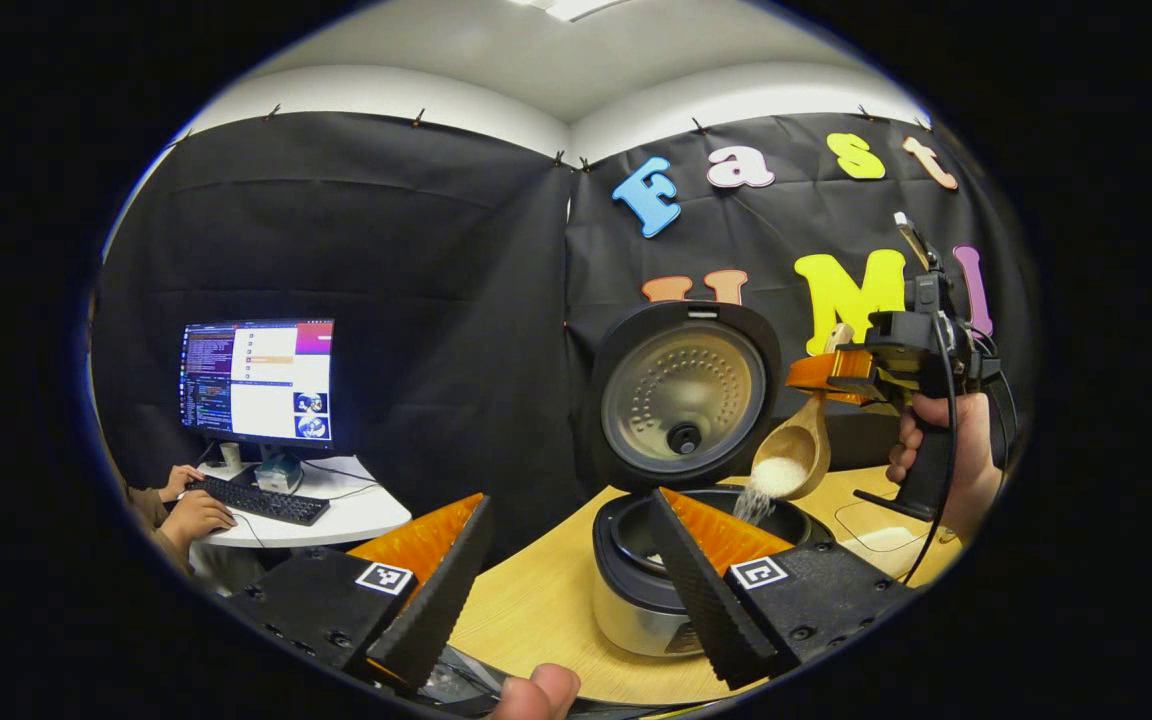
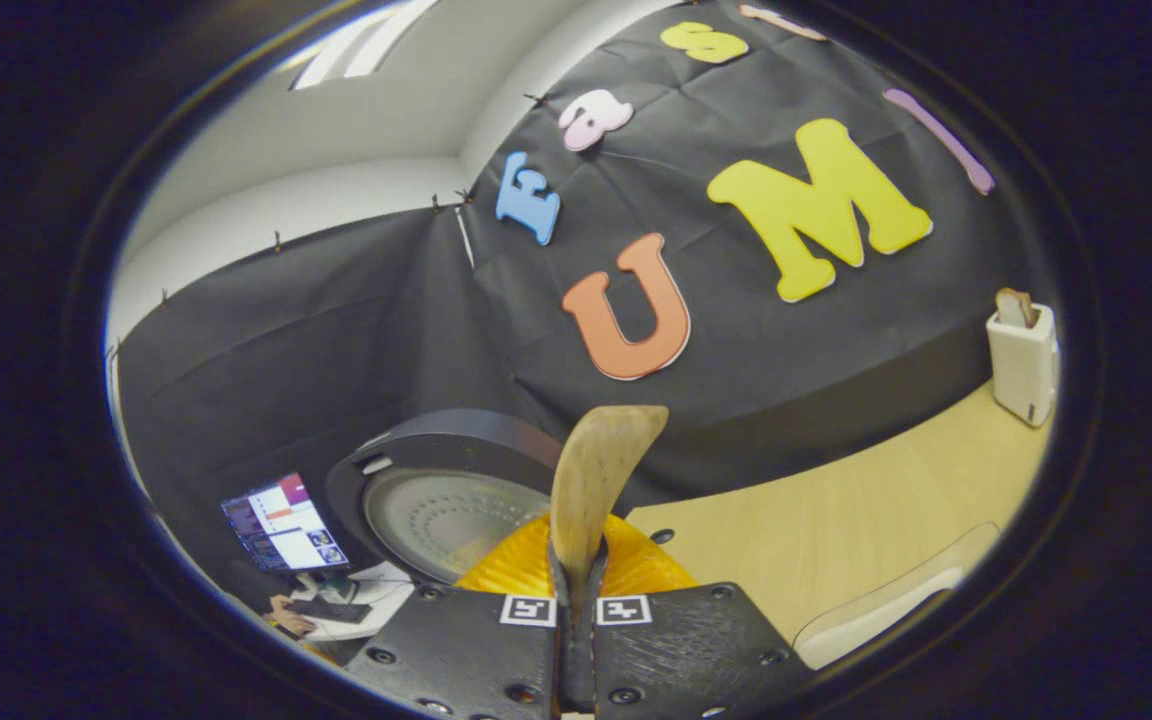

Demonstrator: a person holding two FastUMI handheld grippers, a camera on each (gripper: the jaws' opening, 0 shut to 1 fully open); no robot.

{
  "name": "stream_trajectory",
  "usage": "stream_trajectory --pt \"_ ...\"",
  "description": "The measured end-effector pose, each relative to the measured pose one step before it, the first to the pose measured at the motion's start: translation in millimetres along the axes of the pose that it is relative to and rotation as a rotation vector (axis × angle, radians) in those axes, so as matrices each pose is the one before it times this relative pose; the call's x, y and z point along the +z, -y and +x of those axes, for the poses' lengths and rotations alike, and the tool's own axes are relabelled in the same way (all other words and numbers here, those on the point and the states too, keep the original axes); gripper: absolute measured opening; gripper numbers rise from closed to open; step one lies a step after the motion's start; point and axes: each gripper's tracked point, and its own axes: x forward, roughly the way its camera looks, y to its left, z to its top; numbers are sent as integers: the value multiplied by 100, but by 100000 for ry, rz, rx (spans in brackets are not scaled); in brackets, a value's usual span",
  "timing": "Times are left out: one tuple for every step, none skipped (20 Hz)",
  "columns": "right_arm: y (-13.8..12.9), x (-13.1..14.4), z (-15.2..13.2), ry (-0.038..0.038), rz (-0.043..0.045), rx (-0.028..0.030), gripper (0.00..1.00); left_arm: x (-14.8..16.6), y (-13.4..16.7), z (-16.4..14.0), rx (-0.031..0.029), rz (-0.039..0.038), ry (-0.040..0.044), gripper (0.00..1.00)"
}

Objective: Close the left gripper, press the button to open the rice cooker; take a wooden spoon from the chopstick holder with the right hand, scoop a spoonful of rice and pour it into the rice cooker, then put the wooden spoon back into the chopstick holder.

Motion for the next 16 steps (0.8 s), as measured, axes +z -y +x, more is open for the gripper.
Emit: stream_trajectory --pt "-447 -344 29 213 -3474 278 0 -63 -138 65 236 29 -44 99" --pt "-357 -286 83 150 -3598 190 0 -11 -188 -53 554 -48 2 99" --pt "-226 -207 199 165 -3617 114 0 103 -351 -51 807 -168 262 99" --pt "-374 -204 232 379 -4040 27 0 170 -318 0 877 -302 568 99" --pt "-574 -52 169 348 -3966 433 0 238 -182 -28 354 -461 539 99" --pt "-226 -37 68 292 -3597 529 0 199 -15 -141 79 -523 527 99" --pt "-326 -284 14 161 -3308 546 0 17 -63 -27 92 -316 467 99" --pt "-590 -50 141 -92 -2779 523 0 161 -175 -82 202 -38 410 99" --pt "-580 -70 43 -172 -2396 102 0 150 -75 -65 144 57 369 99" --pt "-314 41 128 40 -2249 -221 0 104 -142 -49 174 58 299 99" --pt "-172 24 -46 208 -2989 -42 0 -23 48 -59 83 47 38 99" --pt "-243 170 64 308 -3406 -202 0 -14 -129 39 114 -53 147 99" --pt "-301 62 61 330 -3753 -494 0 125 101 -92 -148 -78 84 99" --pt "-396 58 10 56 -4299 -515 0 106 64 -11 -391 -76 313 99" --pt "-413 -31 26 421 -4252 -247 0 31 84 11 -548 -117 229 99" --pt "-385 130 47 579 -4349 61 0 88 -127 -16 59 -112 196 99"
